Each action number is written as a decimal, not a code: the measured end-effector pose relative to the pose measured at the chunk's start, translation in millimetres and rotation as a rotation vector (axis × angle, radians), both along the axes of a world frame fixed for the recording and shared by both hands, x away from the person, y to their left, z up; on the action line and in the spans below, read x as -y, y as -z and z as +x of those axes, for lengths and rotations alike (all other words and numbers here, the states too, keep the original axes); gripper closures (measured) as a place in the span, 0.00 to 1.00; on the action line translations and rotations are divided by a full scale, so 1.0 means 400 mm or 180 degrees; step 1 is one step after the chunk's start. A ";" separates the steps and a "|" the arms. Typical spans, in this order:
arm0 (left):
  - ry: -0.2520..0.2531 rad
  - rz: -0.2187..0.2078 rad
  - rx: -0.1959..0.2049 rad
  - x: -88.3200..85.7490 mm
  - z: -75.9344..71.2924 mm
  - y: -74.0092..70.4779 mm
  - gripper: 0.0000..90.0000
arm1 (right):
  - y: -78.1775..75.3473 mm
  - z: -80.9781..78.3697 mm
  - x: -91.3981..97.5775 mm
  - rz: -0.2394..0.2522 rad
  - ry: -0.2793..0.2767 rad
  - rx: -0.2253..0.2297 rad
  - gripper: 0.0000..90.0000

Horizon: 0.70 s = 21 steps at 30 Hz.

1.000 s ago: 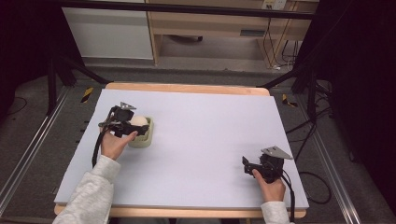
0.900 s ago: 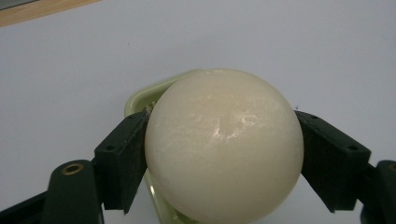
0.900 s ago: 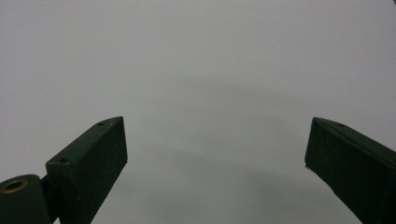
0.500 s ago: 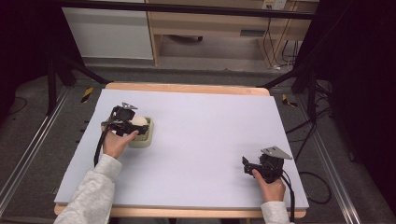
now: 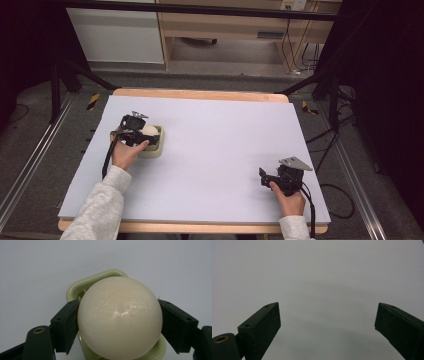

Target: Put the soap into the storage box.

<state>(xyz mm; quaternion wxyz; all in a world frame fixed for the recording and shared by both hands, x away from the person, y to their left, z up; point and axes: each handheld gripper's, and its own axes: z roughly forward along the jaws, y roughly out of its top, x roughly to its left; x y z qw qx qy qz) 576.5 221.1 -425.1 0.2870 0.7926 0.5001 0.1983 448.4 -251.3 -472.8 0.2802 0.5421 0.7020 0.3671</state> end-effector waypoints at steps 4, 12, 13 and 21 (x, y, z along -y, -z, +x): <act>-0.0009 0.0017 -0.0023 0.002 0.004 0.007 0.25 | 0.000 0.000 -0.002 0.0001 -0.0001 -0.0016 0.08; -0.0019 0.0046 -0.0049 0.001 0.006 0.018 0.25 | 0.000 0.000 -0.002 0.0001 -0.0002 -0.0014 0.08; -0.0024 0.0048 -0.0054 0.000 0.007 0.019 0.25 | 0.000 0.000 -0.002 -0.0002 -0.0002 -0.0015 0.08; -0.0018 0.0050 -0.0075 0.001 0.008 0.028 0.25 | -0.001 -0.001 -0.002 0.0004 -0.0003 -0.0011 0.08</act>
